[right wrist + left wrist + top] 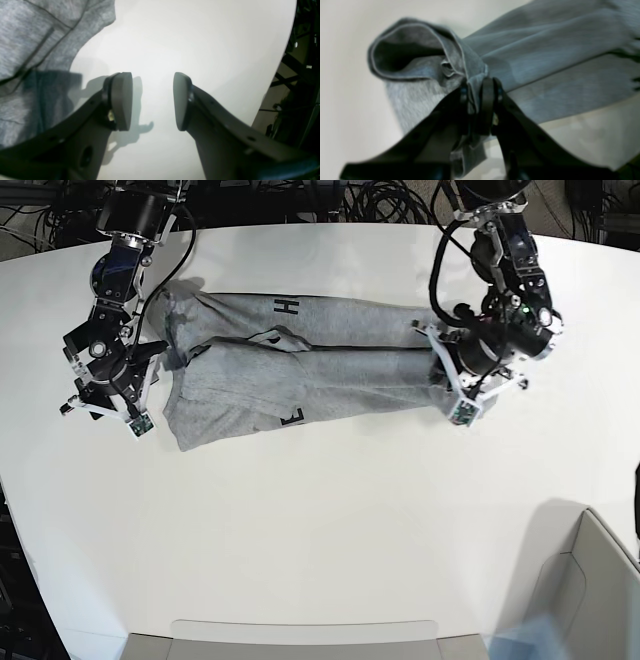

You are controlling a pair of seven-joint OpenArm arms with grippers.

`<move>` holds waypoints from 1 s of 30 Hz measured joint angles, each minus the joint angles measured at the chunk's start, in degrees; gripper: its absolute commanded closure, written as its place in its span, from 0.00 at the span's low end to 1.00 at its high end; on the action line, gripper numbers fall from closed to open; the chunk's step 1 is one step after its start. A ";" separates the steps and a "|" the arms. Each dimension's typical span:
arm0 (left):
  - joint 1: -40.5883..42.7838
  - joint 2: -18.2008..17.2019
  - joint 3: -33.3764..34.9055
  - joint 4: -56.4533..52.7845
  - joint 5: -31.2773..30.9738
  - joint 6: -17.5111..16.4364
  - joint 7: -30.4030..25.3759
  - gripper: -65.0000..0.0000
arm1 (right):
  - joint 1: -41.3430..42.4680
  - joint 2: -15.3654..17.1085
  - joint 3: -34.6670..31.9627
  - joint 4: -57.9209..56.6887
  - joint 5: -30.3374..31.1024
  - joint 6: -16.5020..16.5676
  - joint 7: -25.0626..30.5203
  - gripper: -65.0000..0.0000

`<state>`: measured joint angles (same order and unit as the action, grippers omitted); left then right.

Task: Fold the T-shirt properly
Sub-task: 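Carry the strip end in the left gripper toward the right gripper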

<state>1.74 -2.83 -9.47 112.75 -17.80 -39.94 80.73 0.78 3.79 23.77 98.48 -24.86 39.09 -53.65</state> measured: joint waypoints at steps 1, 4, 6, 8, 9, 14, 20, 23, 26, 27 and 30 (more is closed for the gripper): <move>-0.07 0.48 0.72 0.09 0.00 0.00 0.02 1.00 | 0.00 0.00 0.00 -0.02 0.02 0.02 0.02 0.59; -0.31 2.10 0.76 0.24 0.48 0.02 0.07 1.00 | 0.00 -0.02 0.00 -0.02 0.04 0.02 0.02 0.59; -0.31 3.06 0.87 0.24 0.52 0.02 0.07 1.00 | 0.00 0.00 0.00 0.00 0.02 0.00 0.00 0.59; -0.28 3.65 2.34 0.22 0.72 0.04 0.13 1.00 | 0.00 -0.02 0.00 -0.02 0.02 0.02 0.00 0.59; -0.28 3.65 3.04 0.15 0.61 0.02 0.09 1.00 | 0.00 -0.02 0.00 0.00 0.04 0.00 0.02 0.59; -0.09 3.80 3.50 -0.15 0.28 0.02 0.04 1.00 | 0.00 -0.02 0.00 -0.02 0.00 0.02 0.00 0.59; 0.02 3.80 3.50 -2.01 0.63 0.02 0.04 1.00 | -0.02 0.00 0.00 -0.02 0.02 0.00 0.00 0.59; 0.00 3.78 3.50 -3.76 0.66 0.02 0.04 0.99 | -0.02 -0.02 0.00 -0.02 0.02 0.02 0.02 0.59; 0.02 3.80 3.48 -4.17 0.66 0.02 0.09 0.73 | -0.02 -0.02 0.00 -0.02 0.02 0.02 0.00 0.59; 0.00 3.80 3.30 -4.17 0.63 0.02 -0.17 0.65 | -0.02 -0.02 0.00 -0.02 0.02 0.02 0.02 0.59; 0.02 3.80 3.21 -4.17 0.48 0.02 -0.11 0.59 | 0.00 -0.02 0.00 -0.02 0.02 0.02 0.02 0.59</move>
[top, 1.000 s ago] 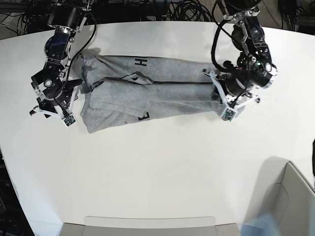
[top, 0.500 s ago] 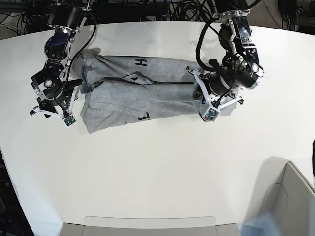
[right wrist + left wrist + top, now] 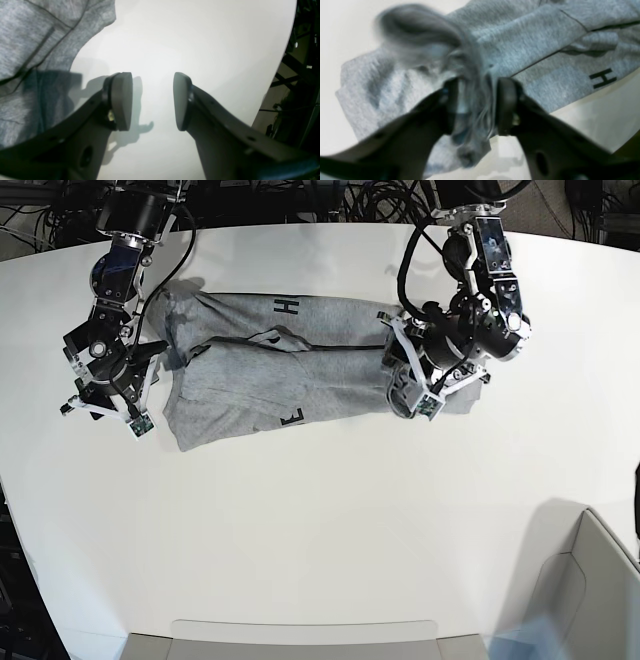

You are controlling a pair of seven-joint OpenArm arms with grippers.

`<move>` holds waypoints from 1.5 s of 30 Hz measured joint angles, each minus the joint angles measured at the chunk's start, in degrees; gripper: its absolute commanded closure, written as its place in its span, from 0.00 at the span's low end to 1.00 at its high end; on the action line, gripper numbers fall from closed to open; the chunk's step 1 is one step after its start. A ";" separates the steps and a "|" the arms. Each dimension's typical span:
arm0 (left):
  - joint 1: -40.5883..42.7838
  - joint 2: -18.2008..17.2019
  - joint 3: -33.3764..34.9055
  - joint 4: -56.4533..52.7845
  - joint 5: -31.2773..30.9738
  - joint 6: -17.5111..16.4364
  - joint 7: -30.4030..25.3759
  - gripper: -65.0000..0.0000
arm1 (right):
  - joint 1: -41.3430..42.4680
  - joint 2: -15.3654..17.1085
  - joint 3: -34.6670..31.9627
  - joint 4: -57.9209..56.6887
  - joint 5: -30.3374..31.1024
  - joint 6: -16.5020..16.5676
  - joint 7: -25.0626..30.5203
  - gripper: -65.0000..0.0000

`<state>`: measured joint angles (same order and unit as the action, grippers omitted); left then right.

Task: Fold the T-shirt properly
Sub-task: 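Carry the strip end in the left gripper toward the right gripper, then move the right gripper to the strip's other end and grasp it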

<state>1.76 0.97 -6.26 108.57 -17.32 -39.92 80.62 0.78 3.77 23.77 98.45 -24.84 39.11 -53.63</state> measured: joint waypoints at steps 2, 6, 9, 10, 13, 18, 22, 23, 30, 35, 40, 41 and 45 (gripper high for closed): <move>0.00 0.00 0.17 0.09 -0.02 0.00 -0.04 0.59 | -0.02 0.02 0.00 0.00 0.00 0.00 -0.02 0.59; -0.28 2.12 -0.24 0.11 0.13 0.00 -0.04 0.59 | -0.02 0.00 0.00 0.00 0.02 0.00 0.00 0.59; -0.31 2.89 -0.22 2.58 -0.31 0.00 0.20 0.61 | 0.00 0.02 0.00 0.00 -0.02 0.00 -0.02 0.59; -0.31 2.86 -0.22 4.11 -0.26 0.00 0.20 0.63 | -0.02 0.02 0.00 0.02 -0.02 -0.02 -0.02 0.59; -0.35 2.60 -0.26 7.63 -0.24 0.00 -0.15 0.70 | 0.00 0.00 0.00 0.02 0.00 0.00 -0.02 0.59; -0.48 2.62 -1.79 7.02 -0.28 0.00 0.09 0.79 | 0.04 0.02 0.07 0.15 0.00 0.00 -0.02 0.59; 0.66 1.27 -3.80 3.91 0.26 0.00 -0.13 0.83 | 0.02 0.00 0.07 1.62 0.00 0.00 -0.04 0.59; 1.33 0.33 -3.34 2.56 -0.17 0.00 -0.31 0.83 | 0.04 0.00 0.07 2.23 0.07 0.00 0.00 0.59; 2.80 -0.33 2.82 -7.30 0.09 0.02 -6.67 0.83 | 0.68 -1.84 0.28 5.05 0.66 -0.02 -0.04 0.59; 2.75 -0.24 3.69 -7.96 -0.02 0.02 -7.19 0.83 | 1.11 -4.28 4.79 7.21 5.07 0.00 -0.09 0.58; 2.82 -0.50 3.26 -8.00 -0.02 0.00 -7.21 0.83 | 0.83 -3.78 12.11 7.15 16.35 0.00 -2.91 0.58; 2.82 -0.50 3.26 -8.00 -0.02 0.02 -7.21 0.83 | 0.87 -3.65 13.68 7.15 17.25 0.00 -5.49 0.58; 3.15 -0.70 3.28 -8.00 0.00 0.02 -7.41 0.83 | 1.42 -3.65 19.69 6.99 22.86 0.00 -14.47 0.58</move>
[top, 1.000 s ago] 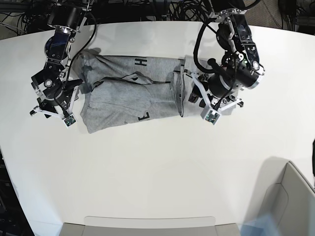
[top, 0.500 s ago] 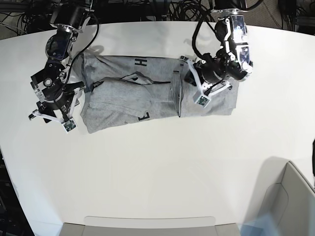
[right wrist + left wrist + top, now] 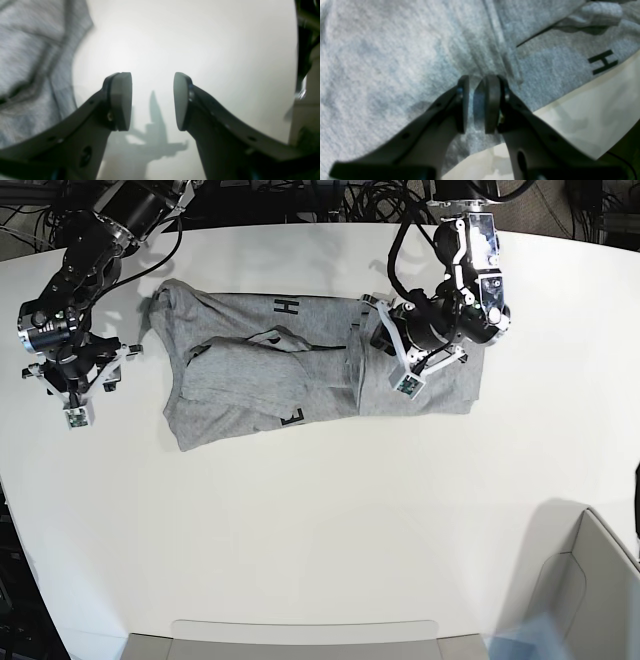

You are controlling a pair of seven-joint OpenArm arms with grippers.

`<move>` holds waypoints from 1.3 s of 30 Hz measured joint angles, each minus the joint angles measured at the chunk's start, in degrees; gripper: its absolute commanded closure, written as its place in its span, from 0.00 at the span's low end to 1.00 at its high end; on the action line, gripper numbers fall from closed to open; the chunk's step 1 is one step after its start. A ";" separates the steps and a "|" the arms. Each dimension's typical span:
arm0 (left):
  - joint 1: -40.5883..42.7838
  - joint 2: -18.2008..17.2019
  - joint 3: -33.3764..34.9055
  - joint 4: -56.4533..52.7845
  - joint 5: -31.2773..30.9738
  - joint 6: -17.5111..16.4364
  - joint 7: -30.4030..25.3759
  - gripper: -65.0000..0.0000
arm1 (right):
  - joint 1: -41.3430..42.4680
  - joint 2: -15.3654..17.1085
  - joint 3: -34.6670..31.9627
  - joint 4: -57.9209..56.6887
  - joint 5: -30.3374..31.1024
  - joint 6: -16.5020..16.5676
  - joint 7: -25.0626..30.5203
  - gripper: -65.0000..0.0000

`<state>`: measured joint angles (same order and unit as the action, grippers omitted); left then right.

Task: Fold the T-shirt properly
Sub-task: 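Move the right gripper to the strip's other end and grasp it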

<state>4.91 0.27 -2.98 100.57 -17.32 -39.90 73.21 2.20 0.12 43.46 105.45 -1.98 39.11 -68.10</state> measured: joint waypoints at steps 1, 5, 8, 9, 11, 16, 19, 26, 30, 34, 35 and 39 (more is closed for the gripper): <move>0.37 0.04 0.07 0.00 -0.17 0.00 -0.11 0.83 | 0.48 0.02 1.09 -0.59 0.74 0.00 -2.16 0.58; 1.49 0.02 0.26 -0.07 0.00 -0.02 0.04 0.83 | 0.63 0.52 2.34 -7.45 3.63 0.00 -5.29 0.58; 1.18 0.02 0.26 -0.11 -0.02 0.00 -0.02 0.83 | 0.37 1.77 2.03 -14.10 5.51 0.00 -5.31 0.58; 1.14 0.02 0.26 -0.11 -0.02 -0.02 -0.02 0.83 | 0.42 1.99 2.08 -16.06 5.49 0.00 -5.40 0.58; 1.14 -0.02 0.26 -0.13 -0.02 0.00 -0.02 0.83 | 0.85 2.38 2.05 -17.81 6.54 0.00 -4.31 0.58; 1.11 -1.27 0.33 -1.88 -0.26 -0.02 -0.50 0.83 | 1.81 2.56 -2.80 -18.82 6.49 0.00 -5.46 0.58; 0.66 -1.27 0.31 -4.17 -1.31 -0.02 -1.66 0.83 | 2.75 1.95 -5.14 -17.68 9.29 0.00 -11.32 0.58; -0.11 -1.25 0.28 -6.99 -2.43 -0.26 -3.04 0.83 | 4.35 1.92 -8.13 -5.53 25.35 0.00 -11.58 0.58; -0.11 -1.25 0.31 -7.02 -2.40 -0.24 -3.04 0.83 | 3.96 1.95 -8.13 -2.99 27.85 0.00 -12.11 0.59; -0.11 -1.25 0.31 -7.02 -2.43 -0.26 -3.04 0.83 | 3.93 1.77 -8.02 -5.79 27.96 0.00 -12.17 0.59; -0.11 -1.27 0.31 -7.02 -2.45 -0.26 -3.10 0.83 | 4.09 1.36 -8.02 -7.65 27.98 0.00 -12.07 0.59; -0.09 -1.27 0.28 -7.02 -2.47 -0.26 -3.10 0.83 | 3.41 0.66 -8.07 -14.34 27.85 0.00 -12.44 0.59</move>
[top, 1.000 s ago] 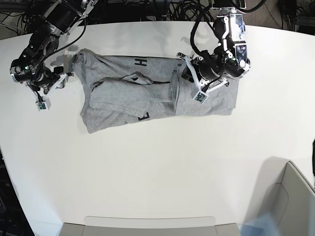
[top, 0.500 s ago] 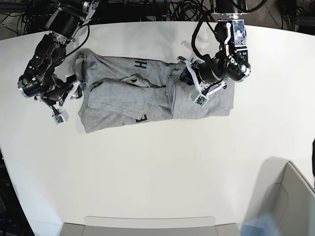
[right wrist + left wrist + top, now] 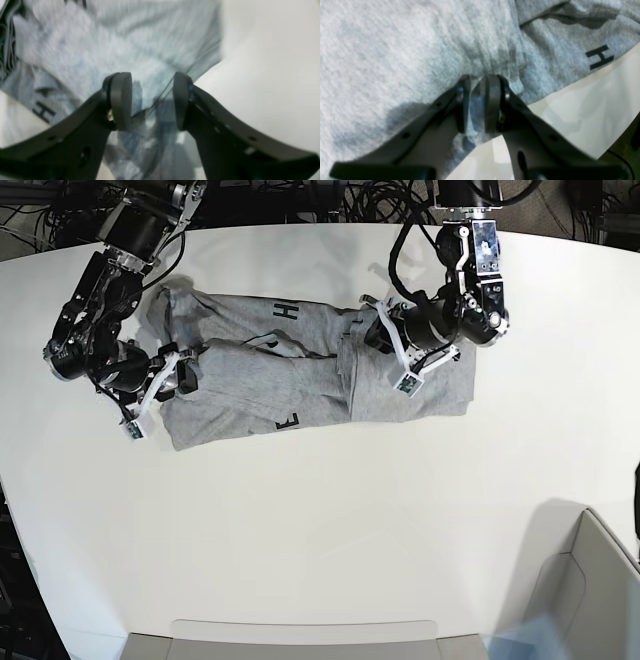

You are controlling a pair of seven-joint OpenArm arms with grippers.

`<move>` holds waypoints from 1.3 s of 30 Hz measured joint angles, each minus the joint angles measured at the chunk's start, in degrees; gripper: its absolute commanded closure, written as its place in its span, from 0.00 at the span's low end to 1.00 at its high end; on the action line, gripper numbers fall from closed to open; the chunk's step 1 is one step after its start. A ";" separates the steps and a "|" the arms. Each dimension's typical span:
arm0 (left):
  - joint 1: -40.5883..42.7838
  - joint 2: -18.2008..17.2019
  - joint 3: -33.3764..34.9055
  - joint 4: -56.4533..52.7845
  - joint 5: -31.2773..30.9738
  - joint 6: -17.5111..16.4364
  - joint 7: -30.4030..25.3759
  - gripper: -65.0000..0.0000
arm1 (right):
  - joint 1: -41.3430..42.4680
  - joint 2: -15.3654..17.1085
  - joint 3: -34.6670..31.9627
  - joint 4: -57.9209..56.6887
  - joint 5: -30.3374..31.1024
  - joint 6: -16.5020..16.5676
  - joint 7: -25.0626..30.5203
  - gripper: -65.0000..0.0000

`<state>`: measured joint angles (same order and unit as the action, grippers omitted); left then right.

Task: Fold the T-shirt properly
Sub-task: 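Move the right gripper to the strip's other end and grasp it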

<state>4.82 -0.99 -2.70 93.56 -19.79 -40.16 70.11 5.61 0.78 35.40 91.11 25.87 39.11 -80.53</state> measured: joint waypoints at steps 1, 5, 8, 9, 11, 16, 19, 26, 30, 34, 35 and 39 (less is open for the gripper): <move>0.00 0.00 0.02 0.00 0.04 0.02 0.02 0.83 | -0.07 0.02 0.00 -1.64 -0.22 0.00 0.09 0.59; 0.00 0.00 0.02 0.00 0.04 0.00 0.13 0.83 | -0.26 0.26 0.44 -6.10 -0.31 0.00 -0.07 0.59; 0.09 0.00 0.02 0.00 0.02 0.00 -0.15 0.83 | -0.02 -0.13 4.79 -5.64 0.33 0.00 0.37 0.59; 0.11 0.00 0.00 0.00 0.04 0.00 -0.09 0.83 | 0.13 0.17 6.10 -5.66 0.04 0.00 0.35 0.59; 0.11 0.00 0.02 0.00 0.07 0.02 -0.11 0.83 | 0.11 0.92 7.30 -5.68 -0.48 0.00 0.17 0.59; 0.07 -0.48 0.02 -0.07 -0.20 -0.02 -0.11 0.83 | -0.07 0.46 6.64 -6.08 -0.17 0.00 0.20 0.59; 0.07 -0.46 0.02 -0.04 -0.35 -0.02 -0.11 0.83 | -0.81 0.68 5.97 -8.17 -0.04 0.00 0.79 0.59; -0.02 -0.63 0.02 -0.15 -0.33 -0.02 -0.13 0.83 | 0.48 3.13 3.02 -15.37 4.24 -0.11 3.76 0.59; -0.02 -0.63 0.02 -0.20 -0.28 0.02 -0.17 0.83 | 0.57 3.17 0.15 -16.94 5.46 -0.04 4.98 0.59; -0.02 -0.61 0.02 -0.20 -0.17 -0.02 -0.13 0.83 | 0.37 1.16 -5.99 -16.90 5.44 -0.04 6.47 0.59; 0.00 -0.59 0.02 -0.20 -0.22 -0.02 -0.15 0.83 | -0.13 0.28 -6.69 -16.92 5.51 -0.04 7.50 0.59; -0.02 -0.59 0.02 -0.20 -0.22 0.00 -0.17 0.83 | -1.55 -0.13 -7.02 -17.05 6.78 -0.04 9.51 0.74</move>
<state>4.80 -1.58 -2.68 93.36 -20.01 -40.16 69.93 4.05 0.64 28.38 74.06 32.64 39.07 -71.02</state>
